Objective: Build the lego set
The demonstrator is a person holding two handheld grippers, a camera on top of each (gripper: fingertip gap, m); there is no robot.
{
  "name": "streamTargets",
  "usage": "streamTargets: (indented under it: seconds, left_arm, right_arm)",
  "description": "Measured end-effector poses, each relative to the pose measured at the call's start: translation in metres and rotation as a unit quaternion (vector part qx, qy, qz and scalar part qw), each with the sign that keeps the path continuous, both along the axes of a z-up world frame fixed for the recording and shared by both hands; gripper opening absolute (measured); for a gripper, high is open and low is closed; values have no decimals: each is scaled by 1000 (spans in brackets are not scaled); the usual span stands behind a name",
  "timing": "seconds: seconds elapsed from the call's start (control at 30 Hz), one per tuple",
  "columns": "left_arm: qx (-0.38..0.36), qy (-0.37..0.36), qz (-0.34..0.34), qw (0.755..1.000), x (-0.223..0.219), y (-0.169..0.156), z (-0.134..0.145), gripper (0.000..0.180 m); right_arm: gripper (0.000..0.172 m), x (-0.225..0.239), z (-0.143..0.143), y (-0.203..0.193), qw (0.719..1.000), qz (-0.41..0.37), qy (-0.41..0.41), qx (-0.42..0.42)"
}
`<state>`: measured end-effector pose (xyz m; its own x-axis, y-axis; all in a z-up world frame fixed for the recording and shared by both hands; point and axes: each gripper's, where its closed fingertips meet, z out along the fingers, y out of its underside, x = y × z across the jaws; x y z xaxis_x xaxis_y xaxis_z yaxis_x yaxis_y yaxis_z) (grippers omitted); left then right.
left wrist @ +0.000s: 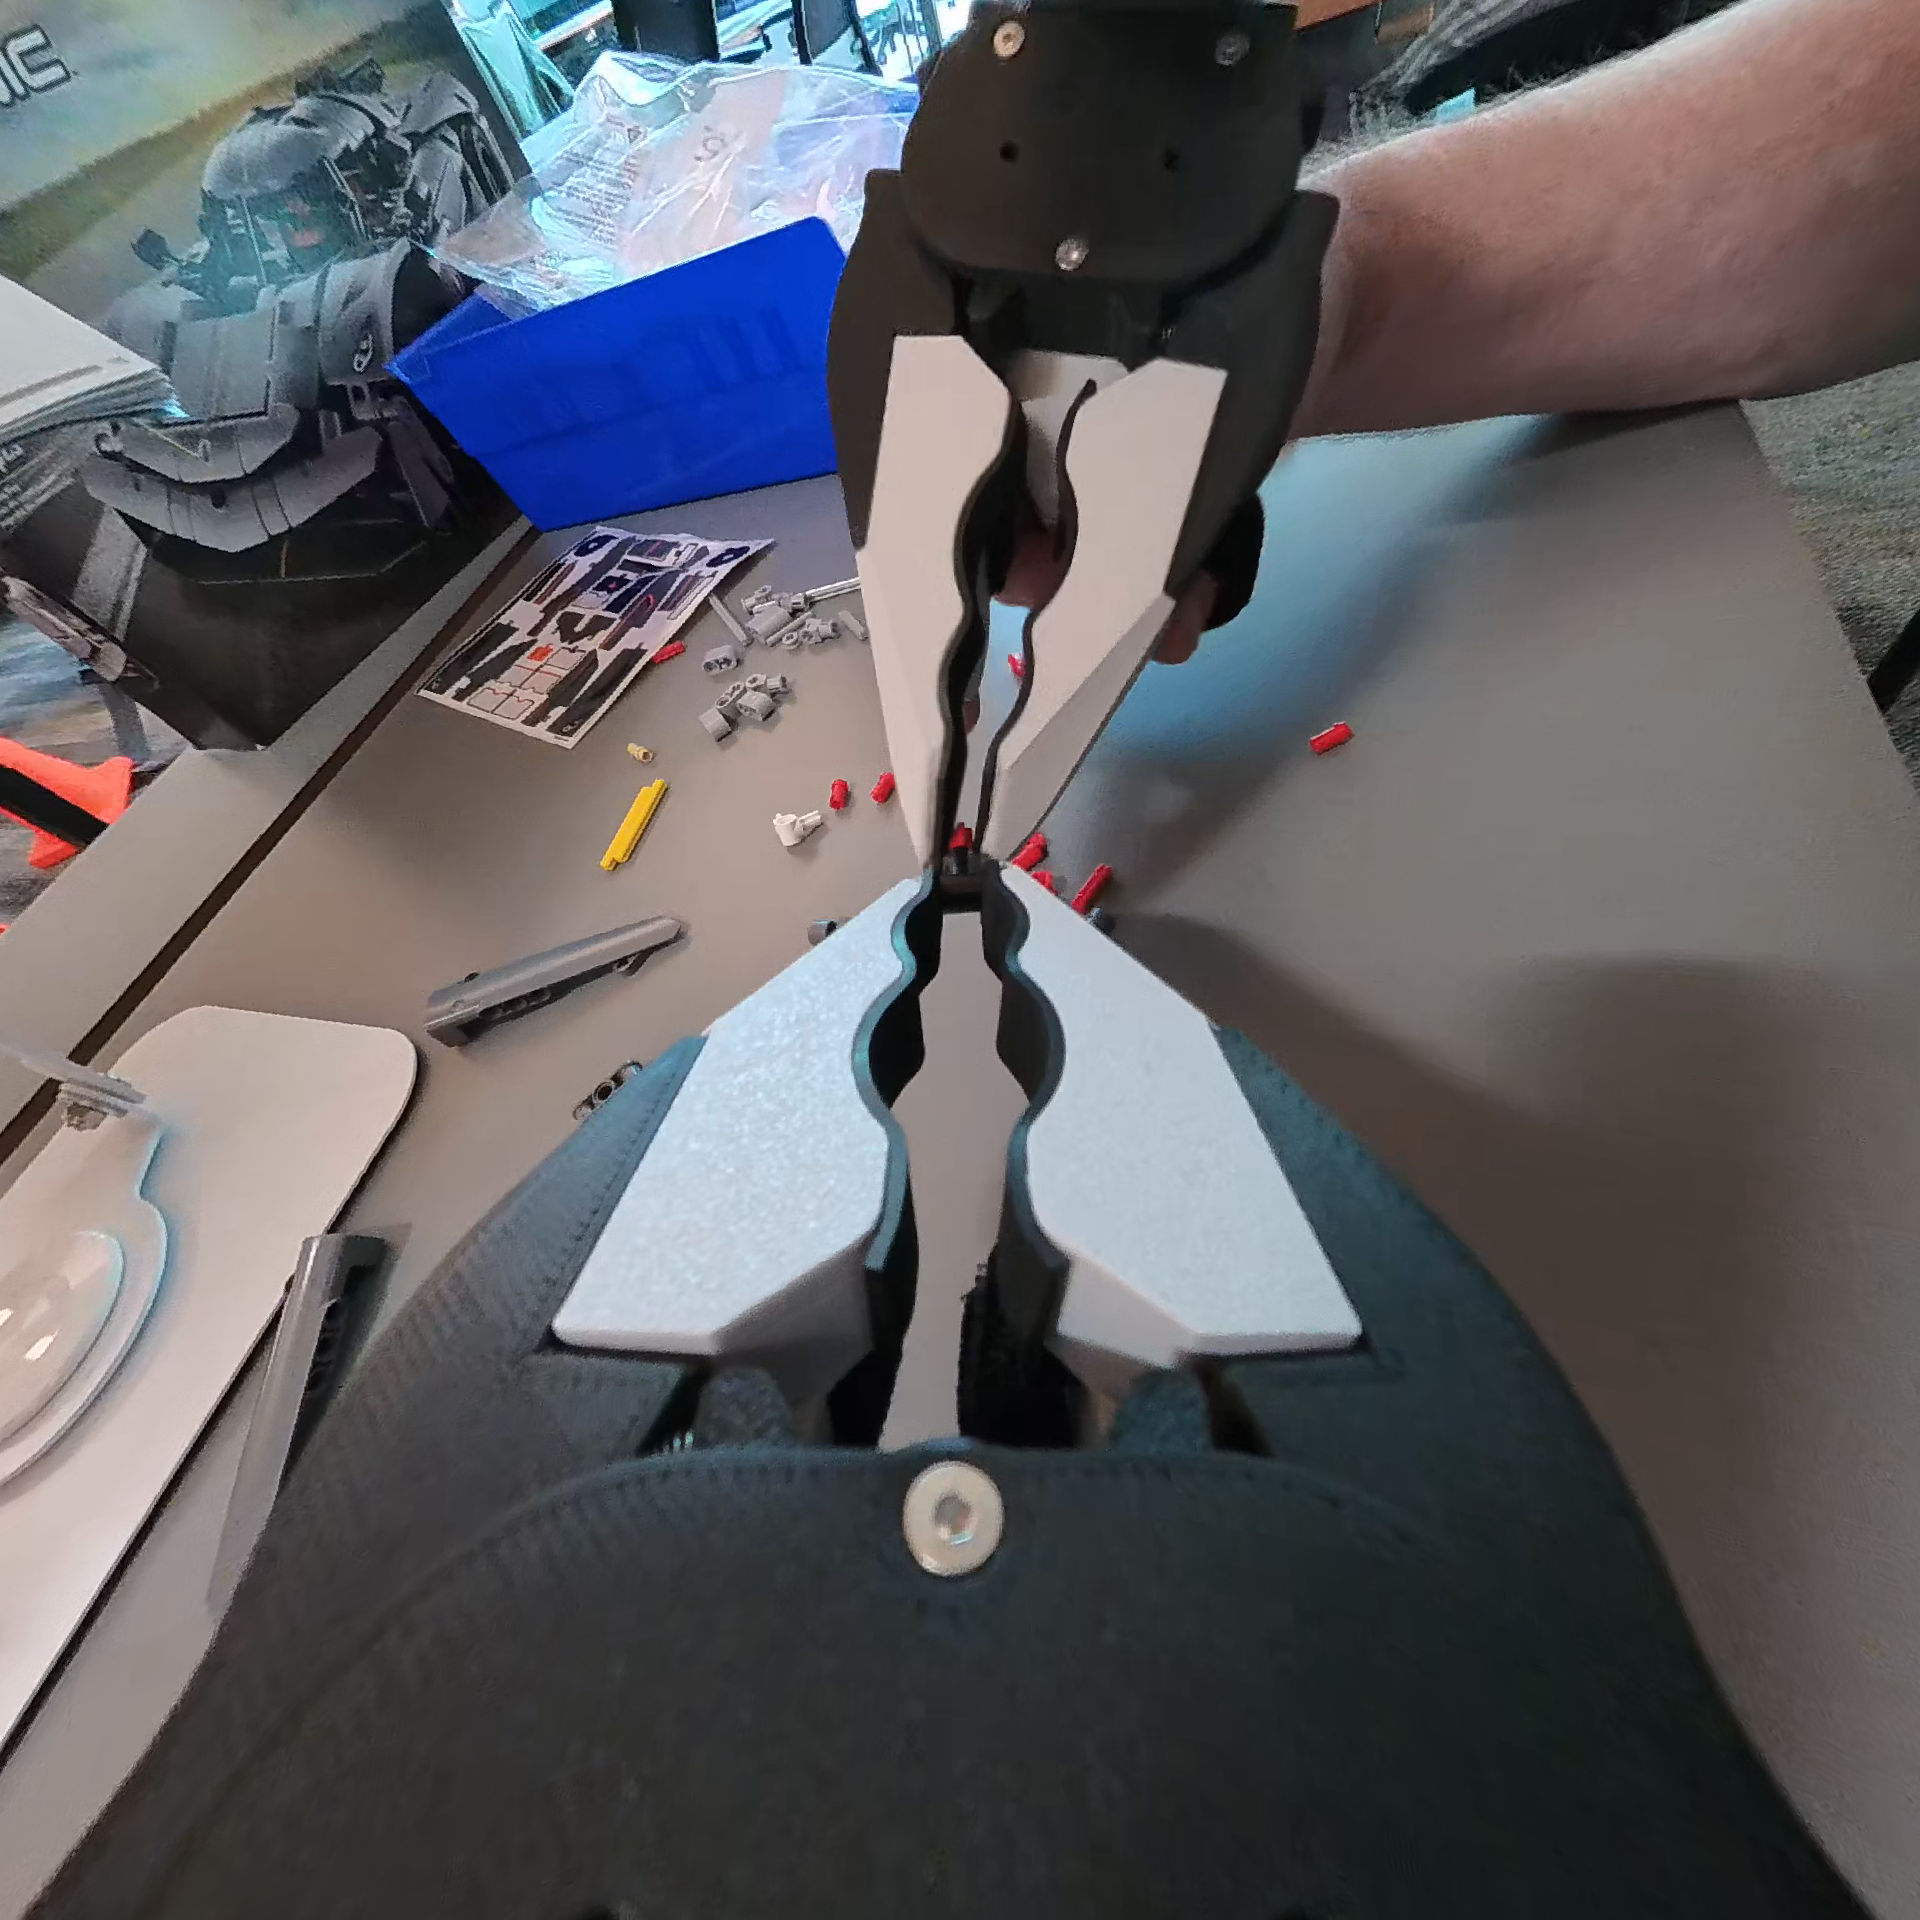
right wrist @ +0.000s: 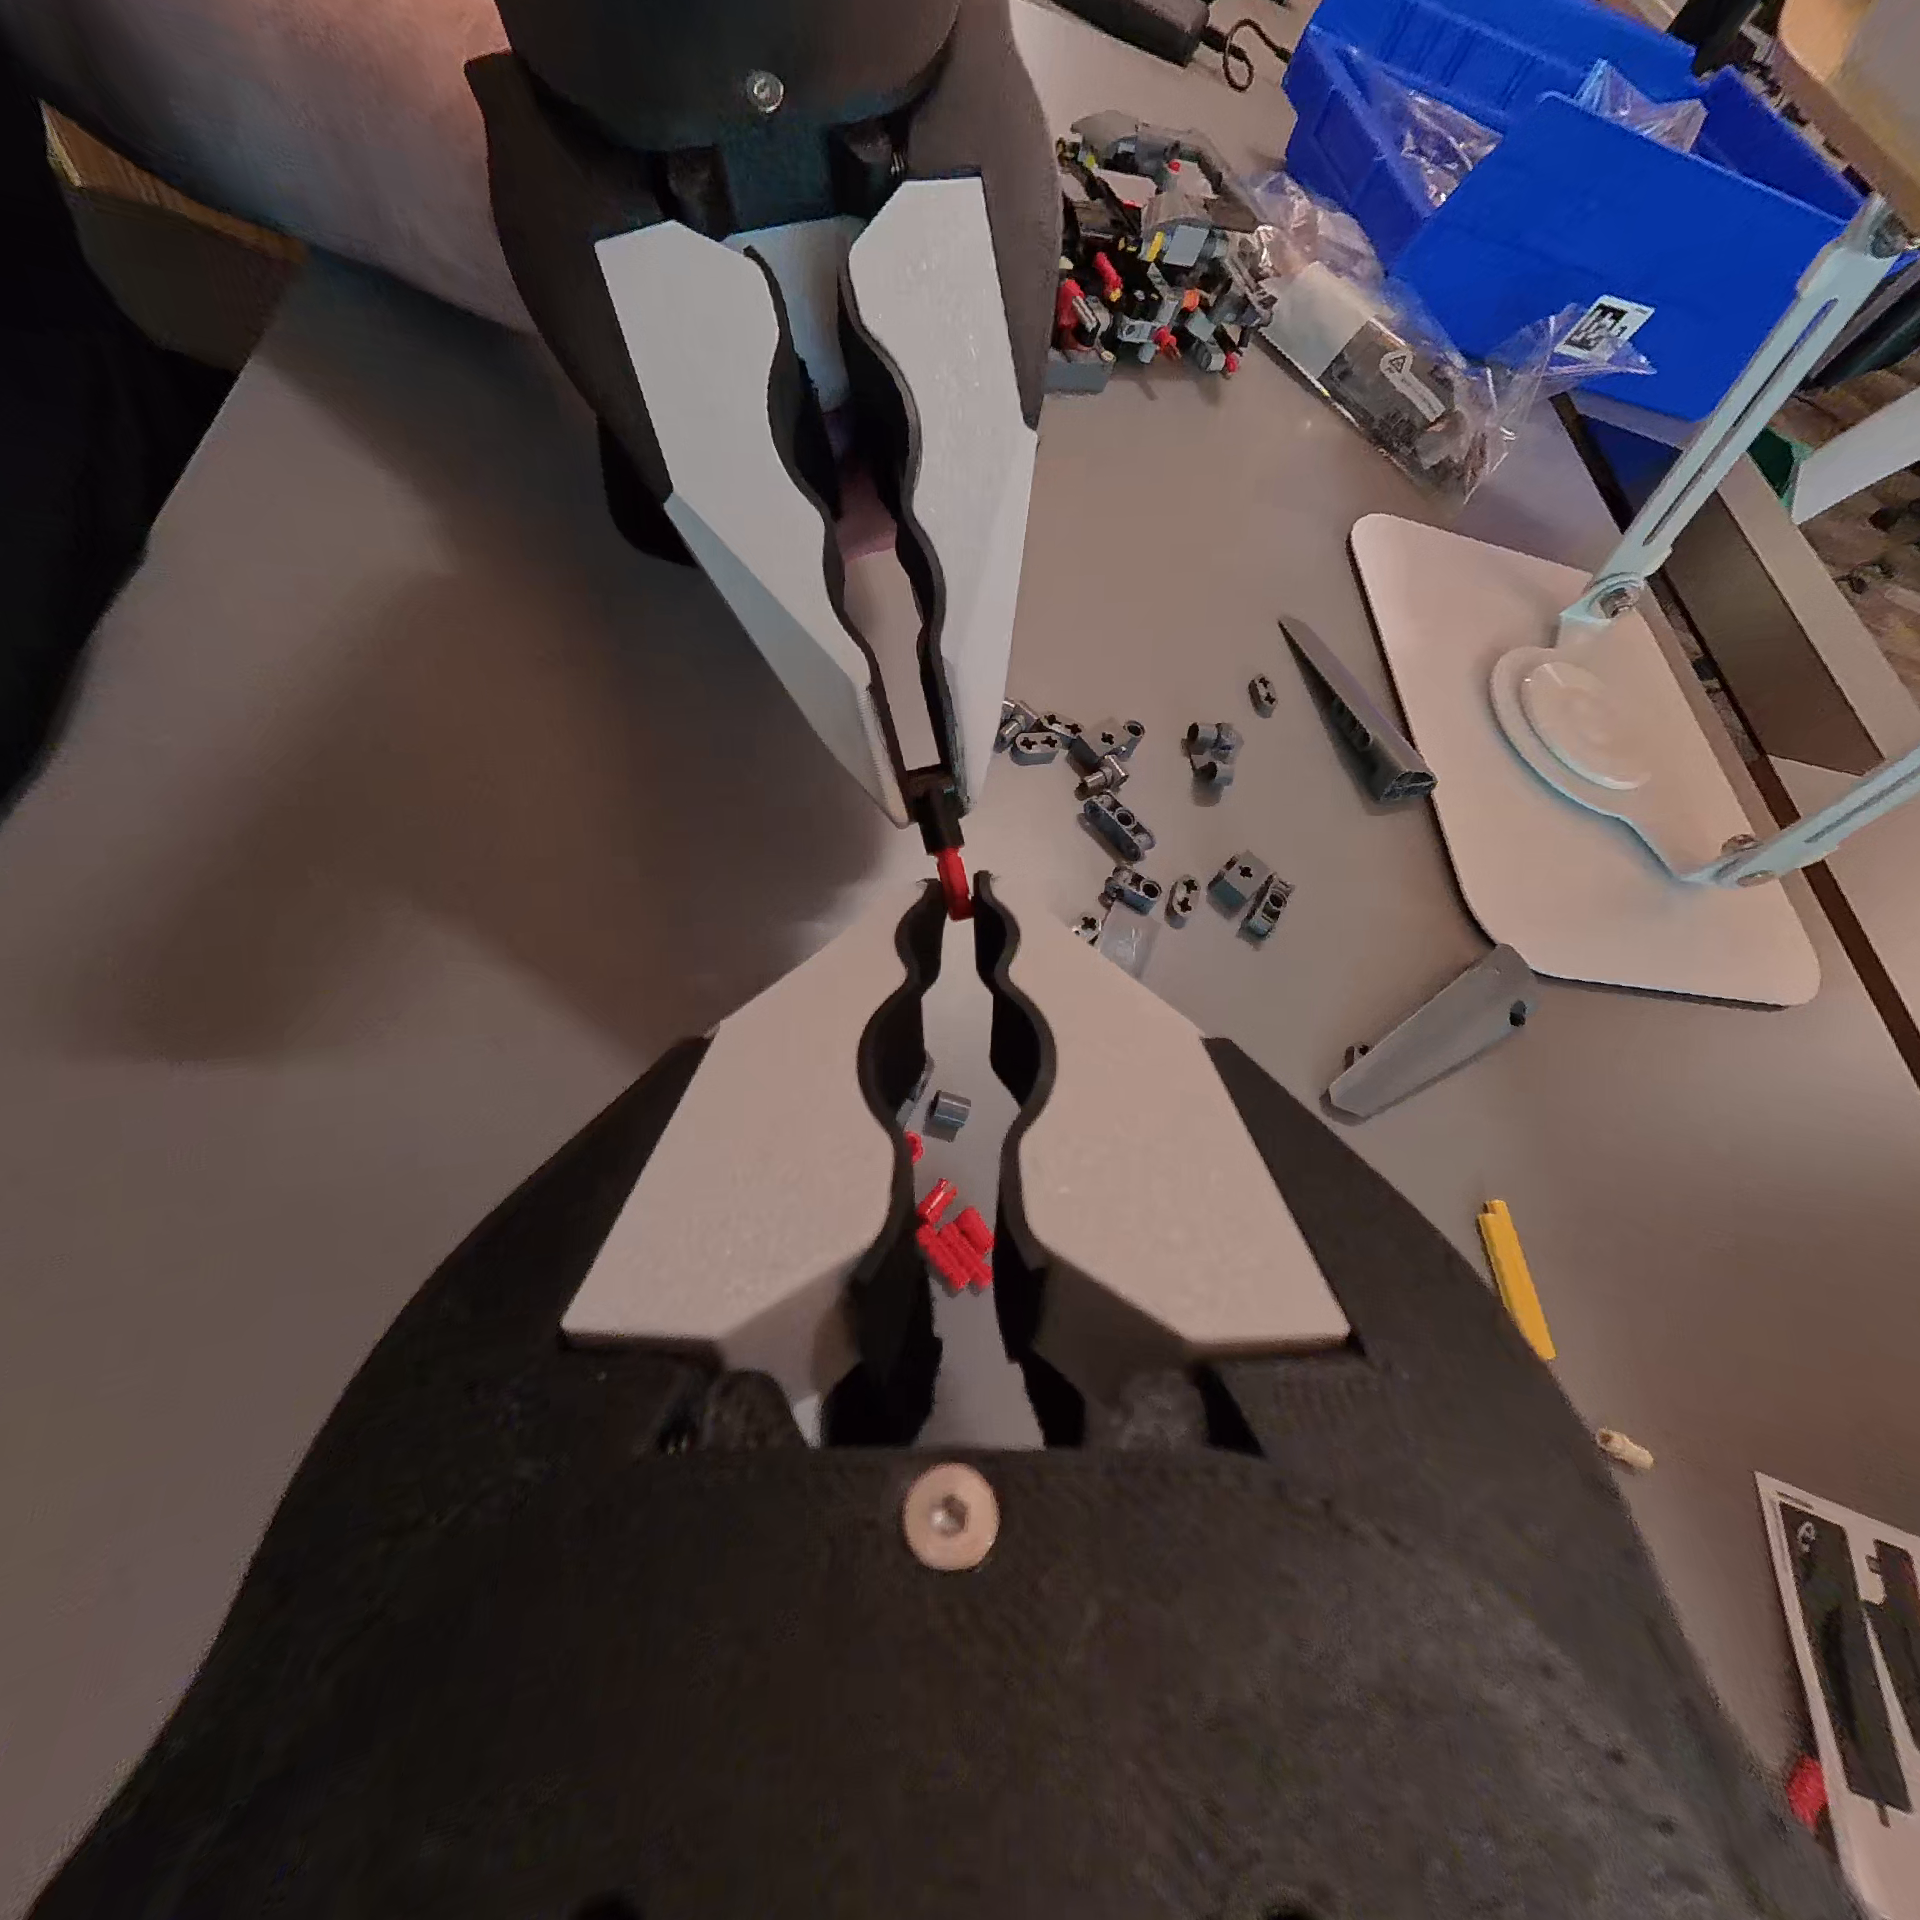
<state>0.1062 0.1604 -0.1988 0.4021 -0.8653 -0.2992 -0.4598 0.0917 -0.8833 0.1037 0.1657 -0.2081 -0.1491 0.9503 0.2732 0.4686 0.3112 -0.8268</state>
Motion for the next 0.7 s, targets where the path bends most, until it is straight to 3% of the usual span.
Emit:
streamTargets:
  seconds: [0.7]
  left_arm:
    - [10, 12, -28, 999, -2, -7, -2, 6]
  right_arm:
    - [0, -3, -2, -10, 1000, 23, -5, 18]
